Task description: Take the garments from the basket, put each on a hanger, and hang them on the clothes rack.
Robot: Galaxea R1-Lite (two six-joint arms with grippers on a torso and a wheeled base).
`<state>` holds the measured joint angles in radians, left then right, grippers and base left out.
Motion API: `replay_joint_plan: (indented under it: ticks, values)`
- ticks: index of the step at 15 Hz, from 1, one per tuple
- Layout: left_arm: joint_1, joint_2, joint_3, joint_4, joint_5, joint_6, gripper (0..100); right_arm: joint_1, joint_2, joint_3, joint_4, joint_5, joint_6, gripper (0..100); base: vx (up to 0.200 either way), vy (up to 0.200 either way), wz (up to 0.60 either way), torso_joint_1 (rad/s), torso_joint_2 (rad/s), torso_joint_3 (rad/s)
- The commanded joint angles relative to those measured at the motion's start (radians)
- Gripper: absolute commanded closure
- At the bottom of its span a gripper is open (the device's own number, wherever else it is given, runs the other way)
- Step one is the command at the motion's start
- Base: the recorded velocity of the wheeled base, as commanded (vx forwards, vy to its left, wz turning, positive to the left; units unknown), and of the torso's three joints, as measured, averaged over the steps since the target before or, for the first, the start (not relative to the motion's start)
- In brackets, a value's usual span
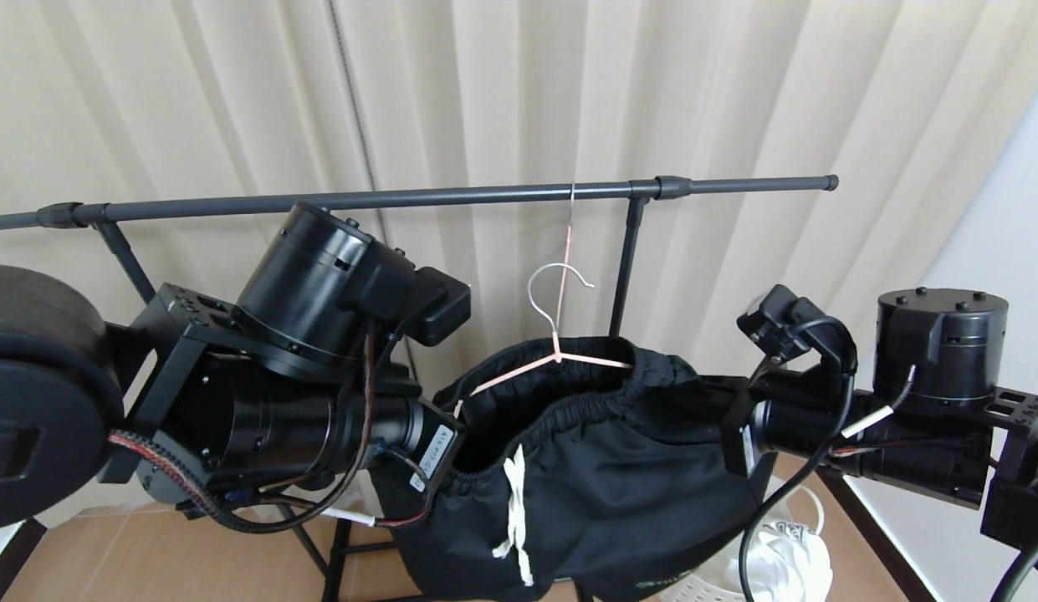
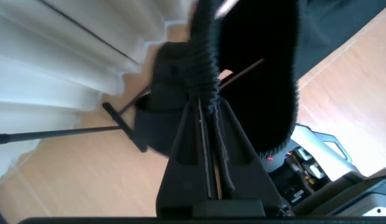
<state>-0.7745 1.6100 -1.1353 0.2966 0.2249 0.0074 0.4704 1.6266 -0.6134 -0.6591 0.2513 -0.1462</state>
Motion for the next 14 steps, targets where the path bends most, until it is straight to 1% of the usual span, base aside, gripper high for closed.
replay_joint_plan:
  ticks: [1,2,3,4,5,6,7,8,10,12,14]
  values:
    - [-0.017,0.004,0.02,-0.027,-0.006,-0.021,100,0.03,-0.001,0.012,-0.025,0.0,0.008,100,0.0,0.0,0.0,0.0,0.0,0.0]
    - [-0.017,0.008,0.02,-0.037,-0.006,-0.037,100,0.033,-0.001,0.018,-0.036,0.0,0.01,100,0.0,0.0,0.0,0.0,0.0,0.0]
    - [-0.019,0.014,0.016,-0.053,-0.007,-0.075,100,0.036,0.001,0.024,-0.065,0.0,0.011,100,0.0,0.0,0.0,0.0,0.0,0.0]
    - [-0.017,0.014,0.016,-0.054,-0.007,-0.081,100,0.037,0.001,0.026,-0.066,0.0,0.011,100,0.0,0.0,0.0,0.0,0.0,0.0]
    - [-0.019,0.019,0.012,-0.068,-0.009,-0.129,100,0.05,0.002,0.034,-0.089,0.0,0.013,100,0.0,0.0,0.0,0.0,0.0,0.0]
    - [-0.019,0.019,0.008,-0.068,-0.021,-0.153,100,0.056,0.004,0.034,-0.094,-0.001,0.022,100,0.0,0.0,0.0,0.0,0.0,0.0]
    - [-0.019,0.016,0.0,-0.068,-0.055,-0.17,100,0.068,0.006,0.032,-0.096,-0.001,0.039,100,0.0,0.0,0.0,0.0,0.0,0.0]
    - [-0.019,0.016,-0.02,-0.068,-0.082,-0.204,100,0.073,0.007,0.034,-0.099,-0.003,0.048,100,0.0,0.0,0.0,0.0,0.0,0.0]
    - [-0.019,0.025,-0.077,-0.068,-0.095,-0.28,100,0.074,0.019,0.035,-0.102,-0.003,0.048,100,0.0,0.0,0.0,0.0,0.0,0.0]
    - [-0.023,0.037,-0.106,-0.068,-0.096,-0.313,100,0.083,0.021,0.035,-0.12,-0.004,0.05,100,0.0,0.0,0.0,0.0,0.0,0.0]
    - [-0.032,0.042,-0.098,-0.068,-0.088,-0.305,100,0.093,0.019,0.035,-0.135,-0.004,0.065,100,0.0,0.0,0.0,0.0,0.0,0.0]
